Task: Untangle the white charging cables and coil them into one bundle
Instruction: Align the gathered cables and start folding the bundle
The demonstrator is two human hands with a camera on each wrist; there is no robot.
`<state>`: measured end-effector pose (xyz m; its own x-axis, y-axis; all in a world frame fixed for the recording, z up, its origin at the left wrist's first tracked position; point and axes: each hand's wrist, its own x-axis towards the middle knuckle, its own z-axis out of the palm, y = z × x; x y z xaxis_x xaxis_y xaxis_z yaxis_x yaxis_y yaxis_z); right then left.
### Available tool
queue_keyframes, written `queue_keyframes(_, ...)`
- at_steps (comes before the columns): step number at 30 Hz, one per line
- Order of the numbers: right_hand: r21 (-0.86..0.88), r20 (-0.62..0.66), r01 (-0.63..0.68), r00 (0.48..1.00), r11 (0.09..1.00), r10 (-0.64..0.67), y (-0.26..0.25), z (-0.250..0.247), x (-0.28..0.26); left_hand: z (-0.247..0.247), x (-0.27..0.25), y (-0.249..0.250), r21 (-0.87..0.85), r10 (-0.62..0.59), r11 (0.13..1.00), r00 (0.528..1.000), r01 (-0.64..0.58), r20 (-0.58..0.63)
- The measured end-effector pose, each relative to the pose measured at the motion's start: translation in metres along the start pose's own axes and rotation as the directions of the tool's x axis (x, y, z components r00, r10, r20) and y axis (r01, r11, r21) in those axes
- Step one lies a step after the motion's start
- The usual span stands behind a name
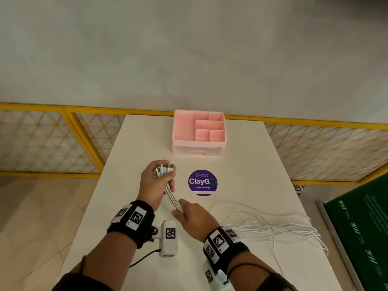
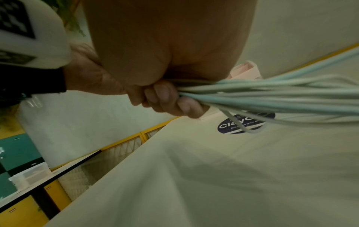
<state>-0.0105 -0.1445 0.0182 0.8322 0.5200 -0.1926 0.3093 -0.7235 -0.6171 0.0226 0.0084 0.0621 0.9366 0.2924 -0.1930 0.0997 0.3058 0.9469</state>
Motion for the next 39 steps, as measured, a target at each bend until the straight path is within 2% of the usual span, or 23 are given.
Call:
queue_keyframes(5, 0.008, 0.009, -0.027, 1.0, 1.0, 0.027, -0.001, 0.002, -0.006, 0.006, -0.003, 0.0, -0.023, -0.048, 0.999, 0.999, 0.048, 0.021)
queue_keyframes(10, -0.021, -0.005, -0.043, 0.999, 0.999, 0.043, 0.004, 0.011, -0.009, 0.01, -0.002, 0.005, -0.108, -0.24, 0.966, 0.97, 0.236, -0.03)
queue_keyframes(12, -0.023, -0.001, -0.056, 0.998, 0.998, 0.056, 0.006, 0.013, -0.009, 0.009, -0.001, 0.002, -0.141, -0.273, 0.954, 0.96, 0.263, -0.056)
queue_keyframes(21, 0.112, -0.027, -0.026, 0.999, 0.993, 0.03, -0.011, 0.002, -0.004, 0.012, -0.003, 0.002, -0.307, -0.286, 0.917, 0.956, 0.254, -0.063)
queue_keyframes(24, 0.069, -0.027, -0.02, 0.999, 0.997, 0.022, -0.015, 0.0, -0.005, 0.018, -0.004, 0.006, -0.271, -0.283, 0.929, 0.955, 0.25, -0.089)
queue_keyframes(27, 0.043, -0.021, -0.04, 0.999, 0.998, 0.041, -0.017, -0.001, -0.006, 0.019, -0.006, 0.005, -0.193, -0.23, 0.961, 0.961, 0.2, -0.151)
queue_keyframes(29, 0.126, -0.019, -0.091, 0.995, 0.988, 0.094, -0.02, -0.004, -0.003, 0.018, -0.007, 0.005, -0.215, -0.217, 0.959, 0.965, 0.182, -0.151)
queue_keyframes(32, 0.193, -0.047, -0.238, 0.967, 0.952, 0.251, -0.019, -0.013, 0.002, 0.014, -0.005, 0.01, -0.366, -0.256, 0.909, 0.961, 0.201, -0.108)
queue_keyframes(33, 0.151, -0.059, -0.282, 0.954, 0.948, 0.293, -0.013, -0.017, 0.003, 0.012, -0.002, 0.014, -0.409, -0.269, 0.889, 0.958, 0.206, -0.103)
queue_keyframes(35, -0.044, -0.088, -0.353, 0.933, 0.935, 0.348, 0.011, -0.024, -0.002, 0.006, 0.004, 0.022, -0.443, -0.263, 0.876, 0.958, 0.189, -0.112)
queue_keyframes(37, -0.228, -0.116, -0.4, 0.916, 0.888, 0.383, 0.044, -0.033, -0.012, 0.0, 0.01, 0.03, -0.465, -0.24, 0.871, 0.963, 0.158, -0.122)
queue_keyframes(39, -0.324, -0.135, -0.431, 0.902, 0.842, 0.41, 0.078, -0.043, -0.027, -0.006, 0.014, 0.036, -0.479, -0.232, 0.865, 0.965, 0.146, -0.125)
